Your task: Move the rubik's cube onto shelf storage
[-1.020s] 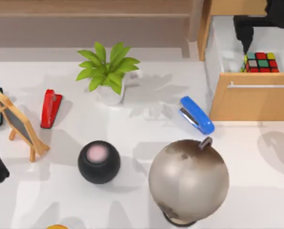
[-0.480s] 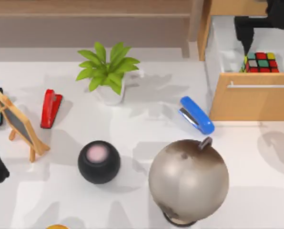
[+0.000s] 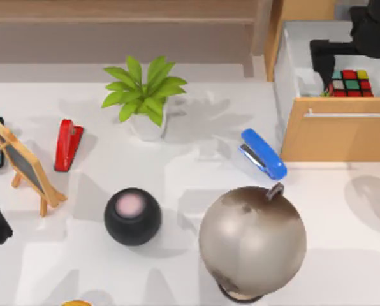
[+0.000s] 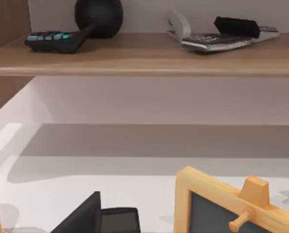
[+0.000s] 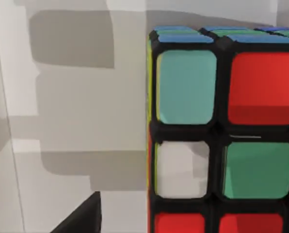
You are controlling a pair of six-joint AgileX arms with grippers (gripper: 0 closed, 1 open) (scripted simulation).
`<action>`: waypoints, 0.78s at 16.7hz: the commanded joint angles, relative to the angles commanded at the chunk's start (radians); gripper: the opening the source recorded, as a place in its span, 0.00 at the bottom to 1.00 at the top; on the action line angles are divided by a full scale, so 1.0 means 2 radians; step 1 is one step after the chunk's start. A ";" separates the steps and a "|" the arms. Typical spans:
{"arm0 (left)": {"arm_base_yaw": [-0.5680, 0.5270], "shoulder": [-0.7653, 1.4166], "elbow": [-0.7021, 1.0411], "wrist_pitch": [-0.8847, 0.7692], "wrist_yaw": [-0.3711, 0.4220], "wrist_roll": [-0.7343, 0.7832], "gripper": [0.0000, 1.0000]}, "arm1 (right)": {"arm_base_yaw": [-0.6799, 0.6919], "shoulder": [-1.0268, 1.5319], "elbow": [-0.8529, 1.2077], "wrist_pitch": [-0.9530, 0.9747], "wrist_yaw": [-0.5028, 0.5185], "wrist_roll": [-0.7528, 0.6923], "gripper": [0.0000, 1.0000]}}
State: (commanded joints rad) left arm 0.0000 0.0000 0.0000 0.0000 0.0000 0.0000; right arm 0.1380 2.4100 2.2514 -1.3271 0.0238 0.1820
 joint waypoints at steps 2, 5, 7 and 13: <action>0.000 0.000 0.000 0.000 0.000 0.000 1.00 | -0.001 0.014 -0.006 0.020 0.000 0.000 1.00; 0.000 0.000 0.000 0.000 0.000 0.000 1.00 | -0.002 0.028 -0.002 0.037 0.000 0.000 1.00; 0.000 0.000 0.000 0.000 0.000 0.000 1.00 | -0.002 0.029 -0.002 0.037 0.000 0.000 1.00; 0.000 0.000 0.000 0.000 0.000 0.000 1.00 | -0.002 0.029 -0.002 0.037 0.000 0.000 0.70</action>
State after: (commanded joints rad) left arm 0.0000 0.0000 0.0000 0.0000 0.0000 0.0000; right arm 0.1336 2.4671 2.2478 -1.2532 0.0238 0.1814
